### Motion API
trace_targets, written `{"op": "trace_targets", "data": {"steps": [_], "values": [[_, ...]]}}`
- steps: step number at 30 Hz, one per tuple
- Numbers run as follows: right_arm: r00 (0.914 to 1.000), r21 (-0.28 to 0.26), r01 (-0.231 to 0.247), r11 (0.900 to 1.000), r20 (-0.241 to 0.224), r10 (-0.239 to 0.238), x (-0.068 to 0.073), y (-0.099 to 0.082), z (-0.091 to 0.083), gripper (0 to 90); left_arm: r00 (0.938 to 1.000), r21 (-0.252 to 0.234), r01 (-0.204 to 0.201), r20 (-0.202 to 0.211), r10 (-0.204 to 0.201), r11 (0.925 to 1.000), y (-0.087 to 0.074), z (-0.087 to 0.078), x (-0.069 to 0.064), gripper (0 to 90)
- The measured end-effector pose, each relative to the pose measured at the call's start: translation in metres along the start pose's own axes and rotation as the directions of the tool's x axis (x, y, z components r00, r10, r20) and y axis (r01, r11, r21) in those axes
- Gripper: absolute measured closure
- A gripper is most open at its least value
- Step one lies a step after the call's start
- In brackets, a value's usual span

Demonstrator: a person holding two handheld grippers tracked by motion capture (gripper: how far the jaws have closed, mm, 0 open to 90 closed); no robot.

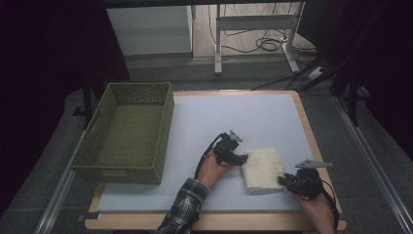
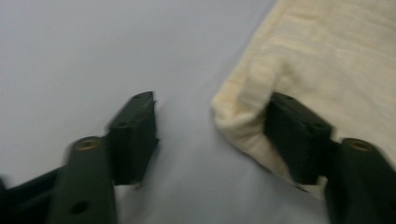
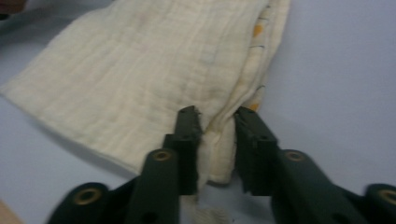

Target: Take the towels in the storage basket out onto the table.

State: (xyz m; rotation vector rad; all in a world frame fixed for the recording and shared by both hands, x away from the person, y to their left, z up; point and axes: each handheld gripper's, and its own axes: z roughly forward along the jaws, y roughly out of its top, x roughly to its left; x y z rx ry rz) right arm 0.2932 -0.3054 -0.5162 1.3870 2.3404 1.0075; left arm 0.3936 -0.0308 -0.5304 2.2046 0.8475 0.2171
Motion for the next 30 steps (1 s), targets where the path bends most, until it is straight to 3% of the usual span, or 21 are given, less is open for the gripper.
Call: {"op": "trace_targets", "data": {"steps": [2,4,6,9,14,15,16,22,30], "values": [[0.9995,0.012,-0.007,0.9999,-0.032,0.007,0.000,0.001,0.000,79.7,0.9996,0.008,-0.001,0.029,0.001,1.0000,0.001,-0.001,-0.002,51.5],[0.9993,0.019,-0.008,0.9998,-0.038,0.008,0.001,0.002,0.000,81.7,0.9968,0.020,0.004,0.079,-0.006,0.9998,0.002,-0.003,-0.003,70.2],[0.9990,0.016,-0.004,0.9999,-0.043,0.004,0.002,0.003,0.000,82.9,0.9981,0.022,-0.029,0.054,0.028,0.9993,0.003,-0.006,-0.006,80.6],[0.9983,0.008,-0.002,1.0000,-0.058,0.003,0.006,0.005,-0.003,83.1,0.9984,0.011,-0.040,0.039,0.040,0.9991,0.005,-0.012,-0.006,82.0],[0.9940,-0.025,0.041,0.9988,-0.100,-0.043,0.024,0.024,-0.004,83.2,0.9989,-0.014,-0.046,0.005,0.046,0.9989,0.012,-0.047,0.008,82.3],[0.9940,-0.025,0.041,0.9988,-0.100,-0.043,0.024,0.024,-0.004,83.2,0.9989,-0.014,-0.046,0.005,0.046,0.9989,0.012,-0.047,0.008,82.3],[0.9905,-0.036,0.071,0.9968,-0.115,-0.075,0.035,0.038,-0.002,83.2,0.9990,-0.017,-0.043,-0.017,0.042,0.9989,0.012,-0.061,0.017,82.3],[0.9804,-0.064,0.133,0.9890,-0.138,-0.141,0.065,0.071,0.008,83.1,0.9969,-0.022,-0.025,-0.075,0.024,0.9994,0.010,-0.099,0.042,82.4],[0.9639,-0.092,0.194,0.9768,-0.168,-0.207,0.098,0.110,0.024,83.1,0.9878,-0.038,-0.019,-0.155,0.013,0.9991,0.008,-0.146,0.069,82.4]]}}
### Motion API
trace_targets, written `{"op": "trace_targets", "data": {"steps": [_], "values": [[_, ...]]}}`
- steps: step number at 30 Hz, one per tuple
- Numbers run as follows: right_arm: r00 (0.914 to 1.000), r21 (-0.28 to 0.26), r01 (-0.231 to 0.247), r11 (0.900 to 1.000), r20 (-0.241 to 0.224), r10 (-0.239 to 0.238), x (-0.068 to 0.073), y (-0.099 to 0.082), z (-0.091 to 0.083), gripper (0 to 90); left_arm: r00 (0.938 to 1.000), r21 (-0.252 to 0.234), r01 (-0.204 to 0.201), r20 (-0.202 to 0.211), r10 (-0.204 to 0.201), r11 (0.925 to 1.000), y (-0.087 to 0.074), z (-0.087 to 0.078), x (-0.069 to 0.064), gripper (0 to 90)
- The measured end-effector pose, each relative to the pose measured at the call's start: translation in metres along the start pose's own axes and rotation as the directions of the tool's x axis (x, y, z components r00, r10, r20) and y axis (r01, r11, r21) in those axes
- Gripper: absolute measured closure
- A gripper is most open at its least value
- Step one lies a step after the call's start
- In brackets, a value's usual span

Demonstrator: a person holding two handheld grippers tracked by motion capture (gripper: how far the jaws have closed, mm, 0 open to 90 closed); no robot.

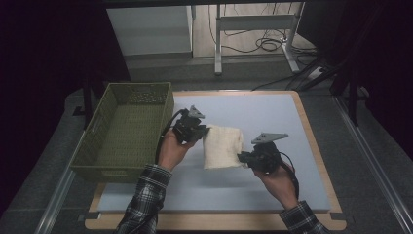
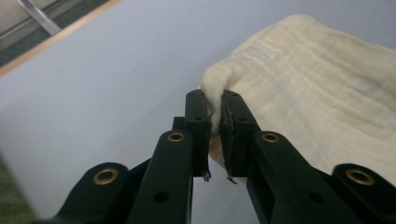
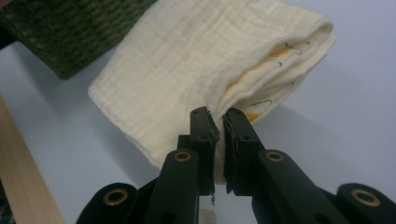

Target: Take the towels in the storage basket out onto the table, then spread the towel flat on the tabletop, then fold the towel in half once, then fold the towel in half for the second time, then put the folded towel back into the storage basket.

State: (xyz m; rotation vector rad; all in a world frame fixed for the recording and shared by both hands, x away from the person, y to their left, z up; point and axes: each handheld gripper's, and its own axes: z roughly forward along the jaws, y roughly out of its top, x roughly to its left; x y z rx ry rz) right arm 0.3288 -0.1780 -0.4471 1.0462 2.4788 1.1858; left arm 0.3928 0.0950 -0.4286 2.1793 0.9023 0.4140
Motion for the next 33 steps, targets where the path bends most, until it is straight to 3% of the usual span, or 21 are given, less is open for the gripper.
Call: {"op": "trace_targets", "data": {"steps": [13,16,23,33], "values": [[0.9976,-0.038,0.030,0.9988,-0.062,-0.032,0.025,0.056,0.023,83.0,0.9953,-0.027,0.037,-0.089,-0.039,0.9990,-0.009,-0.052,0.041,82.1],[0.9965,-0.046,0.040,0.9982,-0.072,-0.043,0.032,0.068,0.027,83.0,0.9917,-0.038,0.045,-0.119,-0.049,0.9982,-0.011,-0.068,0.052,82.1],[0.9937,-0.063,0.060,0.9962,-0.091,-0.066,0.049,0.093,0.038,82.9,0.9844,-0.058,0.071,-0.157,-0.079,0.9958,-0.019,-0.090,0.069,82.1],[0.9894,-0.067,0.072,0.9952,-0.121,-0.080,0.071,0.117,0.064,82.9,0.9707,-0.074,0.116,-0.203,-0.129,0.9905,-0.039,-0.112,0.095,82.0]]}}
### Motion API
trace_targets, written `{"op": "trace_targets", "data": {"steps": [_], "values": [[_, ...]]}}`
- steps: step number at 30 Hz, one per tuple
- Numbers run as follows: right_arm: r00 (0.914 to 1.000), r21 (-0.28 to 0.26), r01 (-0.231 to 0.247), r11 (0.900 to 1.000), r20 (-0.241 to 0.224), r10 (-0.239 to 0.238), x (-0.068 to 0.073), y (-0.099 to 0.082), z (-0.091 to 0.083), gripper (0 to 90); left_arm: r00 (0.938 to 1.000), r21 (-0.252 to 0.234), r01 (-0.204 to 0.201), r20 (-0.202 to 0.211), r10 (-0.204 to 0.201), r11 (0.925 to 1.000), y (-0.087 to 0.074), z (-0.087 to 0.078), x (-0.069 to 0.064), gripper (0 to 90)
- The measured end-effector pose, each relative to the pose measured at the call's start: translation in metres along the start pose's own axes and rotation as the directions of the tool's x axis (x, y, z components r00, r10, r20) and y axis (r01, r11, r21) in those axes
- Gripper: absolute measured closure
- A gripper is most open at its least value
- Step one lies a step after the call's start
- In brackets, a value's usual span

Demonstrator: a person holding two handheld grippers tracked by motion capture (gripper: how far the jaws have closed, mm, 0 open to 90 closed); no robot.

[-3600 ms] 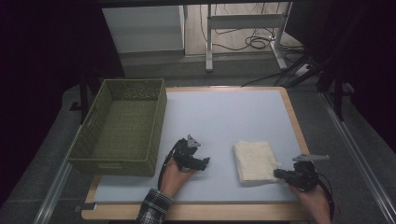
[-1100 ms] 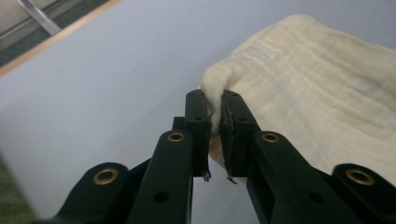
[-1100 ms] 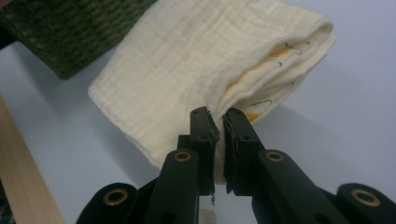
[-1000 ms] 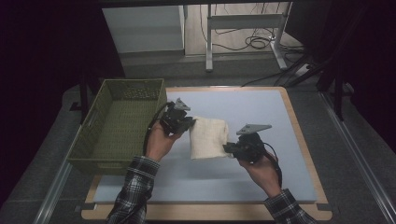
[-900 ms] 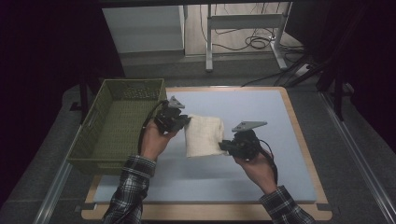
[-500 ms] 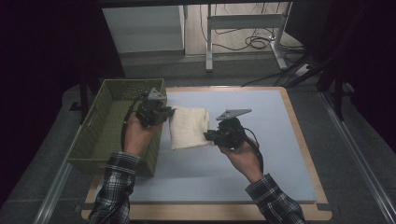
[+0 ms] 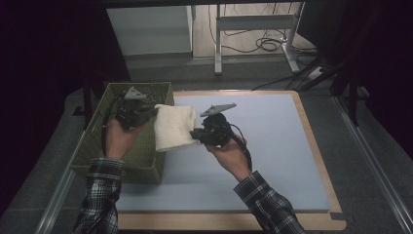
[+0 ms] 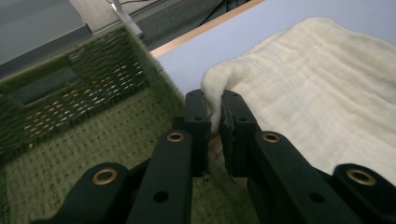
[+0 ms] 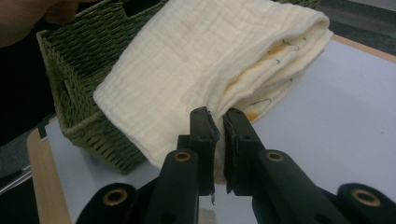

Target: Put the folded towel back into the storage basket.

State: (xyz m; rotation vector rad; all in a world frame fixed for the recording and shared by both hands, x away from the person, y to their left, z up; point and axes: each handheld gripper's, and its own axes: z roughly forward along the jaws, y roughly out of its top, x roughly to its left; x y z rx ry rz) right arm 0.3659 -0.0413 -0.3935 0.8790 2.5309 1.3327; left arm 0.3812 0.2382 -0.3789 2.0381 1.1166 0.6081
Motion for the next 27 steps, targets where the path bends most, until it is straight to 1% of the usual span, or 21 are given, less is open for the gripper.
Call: {"op": "trace_targets", "data": {"steps": [5,8,12,15,21,27], "values": [[0.9999,-0.004,0.007,1.0000,-0.012,-0.007,0.009,0.009,0.013,82.9,0.9996,0.002,0.017,-0.020,-0.017,0.9998,-0.008,-0.006,0.013,82.0],[0.9997,-0.001,0.019,0.9998,-0.017,-0.019,0.016,0.013,0.021,82.9,0.9992,0.004,0.029,-0.029,-0.029,0.9996,-0.013,-0.009,0.021,82.1],[0.9993,-0.003,0.021,0.9998,-0.031,-0.021,0.025,0.017,0.032,82.8,0.9981,0.010,0.042,-0.046,-0.042,0.9991,-0.020,-0.013,0.030,82.1],[0.9988,-0.001,0.031,0.9995,-0.038,-0.031,0.033,0.020,0.042,82.8,0.9969,0.013,0.053,-0.058,-0.052,0.9985,-0.025,-0.017,0.036,82.1],[0.9971,0.003,0.036,0.9994,-0.068,-0.036,0.050,0.025,0.061,82.7,0.9941,0.016,0.076,-0.079,-0.074,0.9970,-0.039,-0.027,0.049,82.1],[0.9950,0.023,0.045,0.9987,-0.091,-0.043,0.070,0.026,0.083,82.7,0.9907,0.038,0.097,-0.099,-0.093,0.9946,-0.057,-0.035,0.061,82.2]]}}
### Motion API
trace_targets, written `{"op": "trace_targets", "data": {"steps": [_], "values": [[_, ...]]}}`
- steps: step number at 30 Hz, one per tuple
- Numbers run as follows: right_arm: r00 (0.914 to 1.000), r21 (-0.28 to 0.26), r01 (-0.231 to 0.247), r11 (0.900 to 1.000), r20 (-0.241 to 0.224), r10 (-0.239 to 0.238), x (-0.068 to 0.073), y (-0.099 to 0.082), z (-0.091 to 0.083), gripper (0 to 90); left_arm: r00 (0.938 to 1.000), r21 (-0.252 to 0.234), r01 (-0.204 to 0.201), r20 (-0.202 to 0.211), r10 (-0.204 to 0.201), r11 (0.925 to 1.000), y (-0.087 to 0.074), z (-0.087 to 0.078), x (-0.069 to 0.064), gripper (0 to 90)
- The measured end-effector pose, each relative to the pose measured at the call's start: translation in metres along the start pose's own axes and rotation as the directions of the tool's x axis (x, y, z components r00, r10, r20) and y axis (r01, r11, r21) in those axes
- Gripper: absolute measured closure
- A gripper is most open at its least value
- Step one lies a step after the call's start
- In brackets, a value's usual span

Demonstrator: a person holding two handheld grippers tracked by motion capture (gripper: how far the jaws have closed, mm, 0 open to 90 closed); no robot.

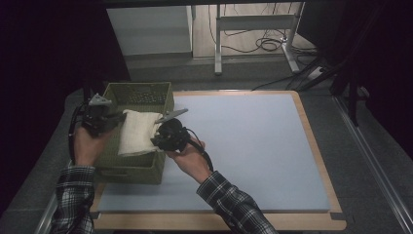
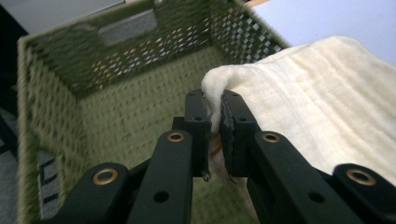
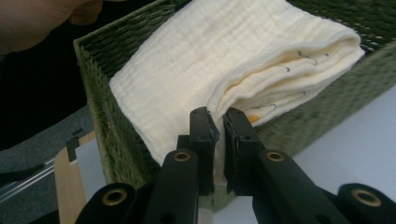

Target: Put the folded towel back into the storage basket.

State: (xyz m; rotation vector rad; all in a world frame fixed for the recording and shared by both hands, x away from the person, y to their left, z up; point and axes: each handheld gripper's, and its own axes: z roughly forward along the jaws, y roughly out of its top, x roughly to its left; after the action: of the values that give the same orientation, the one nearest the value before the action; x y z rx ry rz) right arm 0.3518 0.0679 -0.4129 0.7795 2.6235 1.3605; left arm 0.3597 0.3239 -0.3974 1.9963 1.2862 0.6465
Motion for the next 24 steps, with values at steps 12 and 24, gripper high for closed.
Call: {"op": "trace_targets", "data": {"steps": [12,24], "values": [[0.9996,0.067,-0.011,0.9977,-0.026,0.013,0.023,-0.009,0.041,82.5,0.9996,0.060,0.027,-0.002,-0.027,0.9979,-0.037,0.009,0.016,82.2],[0.9994,0.110,0.018,0.9937,0.029,-0.021,0.032,-0.019,0.043,81.7,0.9996,0.106,-0.015,0.025,0.013,0.9942,-0.040,0.025,0.003,81.8]]}}
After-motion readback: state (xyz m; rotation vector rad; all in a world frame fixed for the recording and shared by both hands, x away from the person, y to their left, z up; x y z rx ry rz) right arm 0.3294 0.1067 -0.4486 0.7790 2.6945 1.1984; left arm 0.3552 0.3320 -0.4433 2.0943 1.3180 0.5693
